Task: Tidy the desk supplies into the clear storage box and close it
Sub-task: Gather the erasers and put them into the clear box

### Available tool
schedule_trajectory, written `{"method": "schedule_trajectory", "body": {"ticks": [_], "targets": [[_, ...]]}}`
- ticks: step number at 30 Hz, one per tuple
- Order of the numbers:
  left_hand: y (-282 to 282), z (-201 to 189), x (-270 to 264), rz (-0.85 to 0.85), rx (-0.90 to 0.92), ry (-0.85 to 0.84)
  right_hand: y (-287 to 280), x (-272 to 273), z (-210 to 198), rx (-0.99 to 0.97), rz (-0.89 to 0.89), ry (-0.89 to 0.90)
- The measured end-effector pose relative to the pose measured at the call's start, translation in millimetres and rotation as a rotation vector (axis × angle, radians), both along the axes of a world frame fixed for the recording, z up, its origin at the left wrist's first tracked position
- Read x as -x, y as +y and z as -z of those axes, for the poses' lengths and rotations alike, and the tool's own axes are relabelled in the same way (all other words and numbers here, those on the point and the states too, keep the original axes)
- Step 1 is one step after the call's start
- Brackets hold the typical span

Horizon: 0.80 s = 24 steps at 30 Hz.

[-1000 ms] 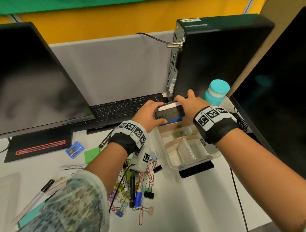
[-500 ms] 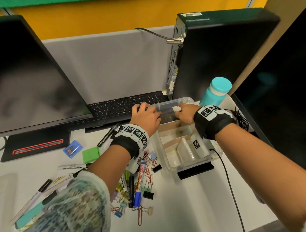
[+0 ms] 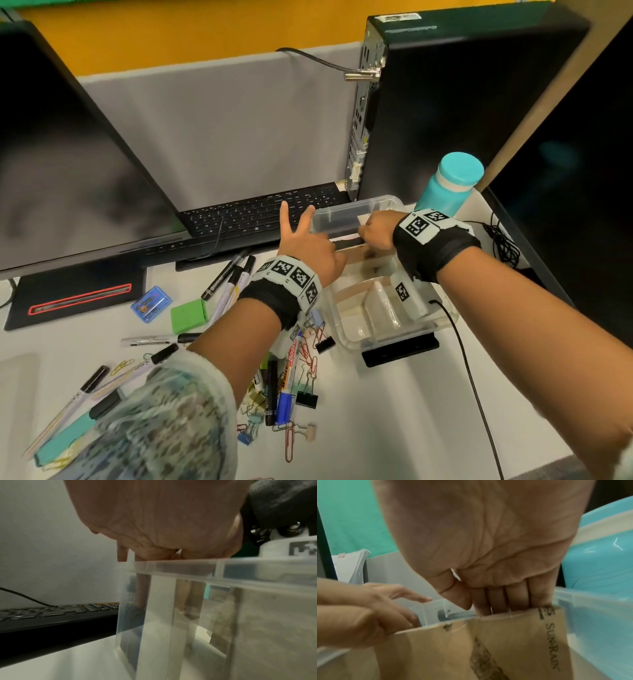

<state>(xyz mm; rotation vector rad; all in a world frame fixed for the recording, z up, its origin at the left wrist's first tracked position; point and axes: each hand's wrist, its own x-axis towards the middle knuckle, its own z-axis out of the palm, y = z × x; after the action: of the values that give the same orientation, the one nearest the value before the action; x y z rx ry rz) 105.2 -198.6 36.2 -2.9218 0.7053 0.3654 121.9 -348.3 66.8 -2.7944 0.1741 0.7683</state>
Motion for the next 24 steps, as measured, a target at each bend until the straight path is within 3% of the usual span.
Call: {"method": "schedule_trajectory", "body": {"ticks": [6,11,14,19,24], "targets": [[-14,-1,-3,-0.046,-0.139,0.04,10,1,1,0.067,0.002,0.044],[-20,-1,-7,-0.059,-0.14,0.084,10,0,-4,0.119,0.019,0.076],[-13,-1,-10,-0.026,0.01,0.141,10,-5,-2,0.138,0.02,0.121],[6,5,-13,-0.034,0.54,0.117,14,-19,6,0.136,0.026,0.138],[7,18,-12,0.002,0.456,0.138,10,-22,8,0.015,0.019,0.096]]}}
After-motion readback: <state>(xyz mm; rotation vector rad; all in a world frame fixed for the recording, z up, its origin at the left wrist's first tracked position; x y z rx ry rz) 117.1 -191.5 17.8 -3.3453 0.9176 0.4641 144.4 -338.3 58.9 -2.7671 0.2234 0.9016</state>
